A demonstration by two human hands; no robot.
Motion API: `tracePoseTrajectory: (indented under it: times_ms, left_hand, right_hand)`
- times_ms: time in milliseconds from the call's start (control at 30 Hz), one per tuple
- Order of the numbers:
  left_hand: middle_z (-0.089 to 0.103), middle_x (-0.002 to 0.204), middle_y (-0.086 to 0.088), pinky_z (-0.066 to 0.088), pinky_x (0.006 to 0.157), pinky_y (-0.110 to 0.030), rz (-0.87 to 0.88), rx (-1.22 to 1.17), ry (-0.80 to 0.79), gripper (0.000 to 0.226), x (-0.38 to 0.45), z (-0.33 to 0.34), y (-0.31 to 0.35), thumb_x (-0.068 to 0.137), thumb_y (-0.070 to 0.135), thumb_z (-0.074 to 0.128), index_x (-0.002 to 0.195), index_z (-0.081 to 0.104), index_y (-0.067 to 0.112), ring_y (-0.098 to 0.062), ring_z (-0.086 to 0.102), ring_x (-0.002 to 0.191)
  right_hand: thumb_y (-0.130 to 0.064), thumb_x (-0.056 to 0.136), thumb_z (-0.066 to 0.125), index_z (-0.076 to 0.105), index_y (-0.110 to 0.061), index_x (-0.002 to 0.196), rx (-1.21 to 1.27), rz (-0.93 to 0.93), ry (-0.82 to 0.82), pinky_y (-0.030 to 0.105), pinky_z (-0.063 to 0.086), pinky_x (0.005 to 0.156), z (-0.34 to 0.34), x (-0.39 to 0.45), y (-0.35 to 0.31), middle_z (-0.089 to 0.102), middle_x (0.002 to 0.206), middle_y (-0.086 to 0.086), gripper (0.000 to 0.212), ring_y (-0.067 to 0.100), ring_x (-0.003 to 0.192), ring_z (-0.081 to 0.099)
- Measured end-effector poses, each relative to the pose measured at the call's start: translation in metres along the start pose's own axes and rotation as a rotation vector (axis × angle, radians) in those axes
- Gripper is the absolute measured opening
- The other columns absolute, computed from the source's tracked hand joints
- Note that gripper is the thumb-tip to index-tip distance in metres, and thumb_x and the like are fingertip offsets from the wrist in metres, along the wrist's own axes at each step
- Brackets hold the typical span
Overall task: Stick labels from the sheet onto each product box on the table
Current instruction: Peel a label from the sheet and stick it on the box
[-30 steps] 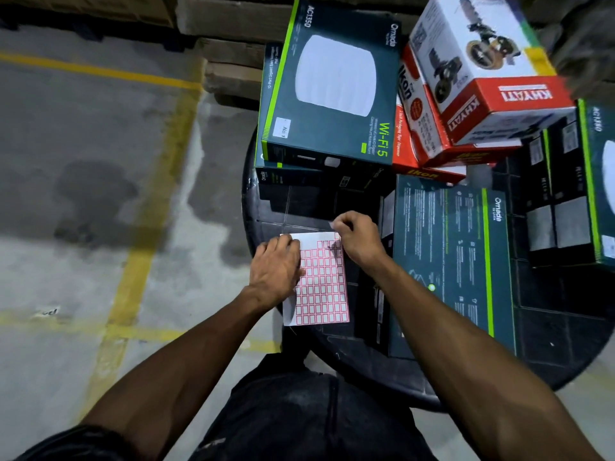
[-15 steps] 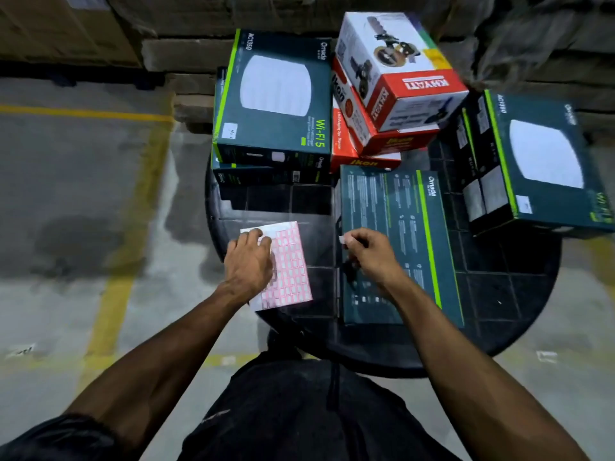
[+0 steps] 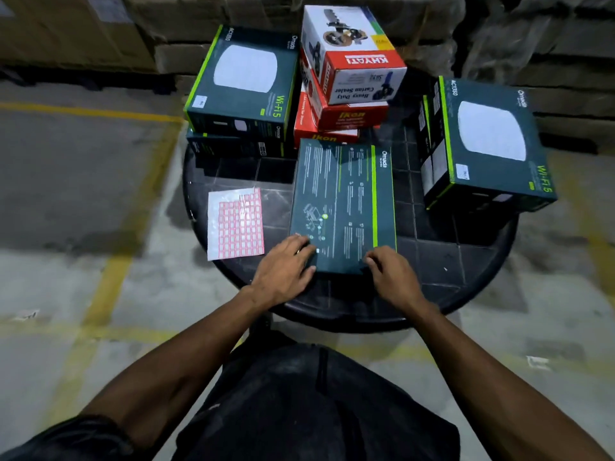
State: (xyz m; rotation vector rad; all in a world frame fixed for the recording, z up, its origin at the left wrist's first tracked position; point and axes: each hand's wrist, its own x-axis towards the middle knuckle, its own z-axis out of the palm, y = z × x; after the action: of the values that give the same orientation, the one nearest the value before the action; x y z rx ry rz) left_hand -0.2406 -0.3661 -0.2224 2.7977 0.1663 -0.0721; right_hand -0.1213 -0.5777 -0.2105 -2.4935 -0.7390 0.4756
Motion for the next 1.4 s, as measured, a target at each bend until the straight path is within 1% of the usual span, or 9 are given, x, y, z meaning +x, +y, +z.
tracePoseTrajectory:
  times_ms: [133, 233, 333, 567, 767, 967, 1067, 1233, 1400]
  left_hand:
    - [0.039, 0.149, -0.008, 0.03, 0.113, -0.038, -0.065, 0.075, -0.039, 0.054, -0.004, 0.006, 0.021, 0.096, 0.042, 0.052, 0.141, 0.045, 0.013, -0.026, 0.033, 0.139]
    - [0.039, 0.148, -0.007, 0.033, 0.111, -0.037, -0.106, 0.094, -0.024, 0.051, -0.001, 0.005, 0.028, 0.096, 0.042, 0.053, 0.139, 0.048, 0.014, -0.025, 0.034, 0.137]
    - [0.041, 0.146, -0.006, 0.036, 0.108, -0.036, -0.121, 0.142, -0.047, 0.049, 0.001, 0.005, 0.029, 0.097, 0.045, 0.05, 0.137, 0.05, 0.017, -0.024, 0.037, 0.135]
    - [0.036, 0.151, -0.012, 0.04, 0.107, -0.044, -0.06, 0.283, -0.135, 0.052, 0.0, 0.009, 0.027, 0.103, 0.042, 0.032, 0.144, 0.039, 0.009, -0.03, 0.03, 0.141]
    - [0.04, 0.149, -0.015, 0.039, 0.106, -0.043, -0.058, 0.268, -0.106, 0.05, -0.002, 0.01, 0.028, 0.103, 0.038, 0.037, 0.142, 0.043, 0.007, -0.032, 0.034, 0.14]
    - [0.032, 0.155, -0.009, 0.035, 0.109, -0.04, -0.087, 0.257, -0.108, 0.051, -0.002, 0.013, 0.028, 0.104, 0.039, 0.032, 0.147, 0.036, 0.011, -0.027, 0.025, 0.144]
    - [0.033, 0.154, -0.01, 0.035, 0.109, -0.04, -0.081, 0.259, -0.105, 0.05, -0.002, 0.011, 0.03, 0.104, 0.038, 0.033, 0.146, 0.037, 0.01, -0.028, 0.026, 0.144]
    - [0.037, 0.151, -0.011, 0.037, 0.108, -0.041, -0.082, 0.244, -0.11, 0.049, -0.002, 0.01, 0.029, 0.103, 0.037, 0.037, 0.143, 0.041, 0.009, -0.029, 0.029, 0.142]
    - [0.036, 0.152, -0.011, 0.036, 0.109, -0.041, -0.079, 0.249, -0.112, 0.05, -0.001, 0.011, 0.027, 0.103, 0.039, 0.035, 0.144, 0.039, 0.01, -0.029, 0.028, 0.143]
  right_hand:
    - [-0.019, 0.098, 0.052, 0.063, -0.013, 0.098, -0.047, -0.091, -0.01, 0.041, 0.048, 0.079, 0.0, -0.014, 0.012, 0.063, 0.104, 0.007, 0.013, 0.031, 0.097, 0.058]
    - [-0.018, 0.098, 0.051, 0.062, -0.01, 0.097, -0.065, -0.112, 0.0, 0.039, 0.046, 0.077, 0.002, -0.018, 0.014, 0.063, 0.103, 0.008, 0.014, 0.031, 0.095, 0.057]
    - [-0.018, 0.098, 0.052, 0.062, -0.009, 0.091, -0.097, -0.154, 0.015, 0.037, 0.042, 0.075, 0.005, -0.018, 0.011, 0.062, 0.096, 0.008, 0.015, 0.029, 0.092, 0.055]
    - [-0.018, 0.094, 0.058, 0.064, -0.009, 0.083, -0.212, -0.228, 0.107, 0.041, 0.044, 0.072, 0.013, -0.02, -0.002, 0.062, 0.086, 0.011, 0.015, 0.034, 0.081, 0.056]
    - [-0.015, 0.088, 0.065, 0.063, -0.009, 0.079, -0.276, -0.306, 0.183, 0.038, 0.042, 0.061, 0.025, -0.016, -0.008, 0.057, 0.079, 0.009, 0.012, 0.032, 0.072, 0.053]
    - [-0.019, 0.088, 0.066, 0.064, -0.013, 0.079, -0.395, -0.377, 0.215, 0.037, 0.042, 0.064, 0.034, -0.012, -0.014, 0.056, 0.079, 0.006, 0.011, 0.03, 0.071, 0.051]
    - [-0.018, 0.083, 0.07, 0.066, -0.014, 0.077, -0.43, -0.382, 0.218, 0.037, 0.043, 0.065, 0.036, -0.012, -0.018, 0.055, 0.076, 0.006, 0.008, 0.03, 0.07, 0.052]
    - [-0.018, 0.079, 0.073, 0.066, -0.017, 0.079, -0.465, -0.385, 0.196, 0.038, 0.044, 0.073, 0.039, -0.013, -0.017, 0.054, 0.078, 0.004, 0.006, 0.028, 0.074, 0.052]
    - [-0.02, 0.075, 0.075, 0.065, -0.015, 0.073, -0.486, -0.372, 0.197, 0.038, 0.045, 0.072, 0.039, -0.014, -0.021, 0.053, 0.075, 0.005, 0.011, 0.028, 0.071, 0.052]
